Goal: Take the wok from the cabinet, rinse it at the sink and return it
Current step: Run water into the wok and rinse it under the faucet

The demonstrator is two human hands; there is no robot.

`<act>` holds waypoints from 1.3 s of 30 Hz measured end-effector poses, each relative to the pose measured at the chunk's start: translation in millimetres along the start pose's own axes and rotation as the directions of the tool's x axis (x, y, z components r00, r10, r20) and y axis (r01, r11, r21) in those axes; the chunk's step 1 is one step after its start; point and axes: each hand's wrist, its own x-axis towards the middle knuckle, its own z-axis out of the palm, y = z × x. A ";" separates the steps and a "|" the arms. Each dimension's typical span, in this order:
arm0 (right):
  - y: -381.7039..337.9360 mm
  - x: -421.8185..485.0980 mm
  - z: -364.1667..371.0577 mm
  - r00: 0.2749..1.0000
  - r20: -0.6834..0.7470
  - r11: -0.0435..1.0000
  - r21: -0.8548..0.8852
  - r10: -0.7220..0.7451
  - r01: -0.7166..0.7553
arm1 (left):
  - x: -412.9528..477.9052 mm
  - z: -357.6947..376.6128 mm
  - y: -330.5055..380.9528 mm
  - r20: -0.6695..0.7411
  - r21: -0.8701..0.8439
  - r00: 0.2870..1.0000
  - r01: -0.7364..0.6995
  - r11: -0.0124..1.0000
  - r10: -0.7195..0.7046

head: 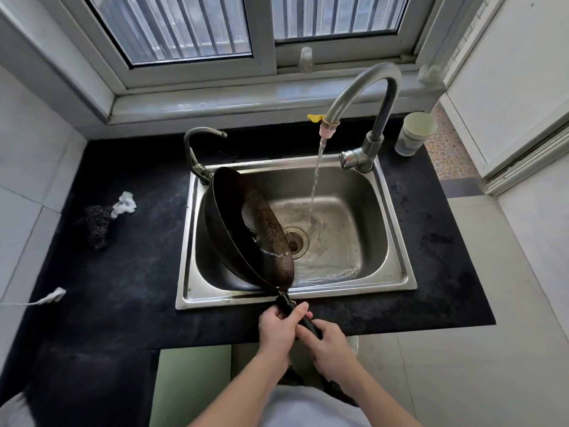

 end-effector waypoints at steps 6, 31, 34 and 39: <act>-8.8 -5.3 -2.1 0.994 0.092 0.983 0.166 0.064 -0.079 | -1.5 1.3 1.0 -0.037 0.072 0.998 -0.044 0.996 0.047; -25.5 -11.9 -29.8 0.987 0.134 0.995 -0.060 0.087 -0.080 | -4.4 5.9 12.0 0.303 -0.316 0.951 0.033 0.948 0.068; -29.6 -16.3 -19.2 0.994 -0.082 0.926 -0.367 0.067 -0.092 | -6.9 14.1 17.0 0.302 -0.309 0.947 -0.011 0.951 0.109; -29.4 -26.1 -10.5 0.949 -0.300 0.781 -0.615 -0.103 -0.109 | -10.2 31.4 21.1 0.304 -0.287 0.944 -0.035 0.957 0.125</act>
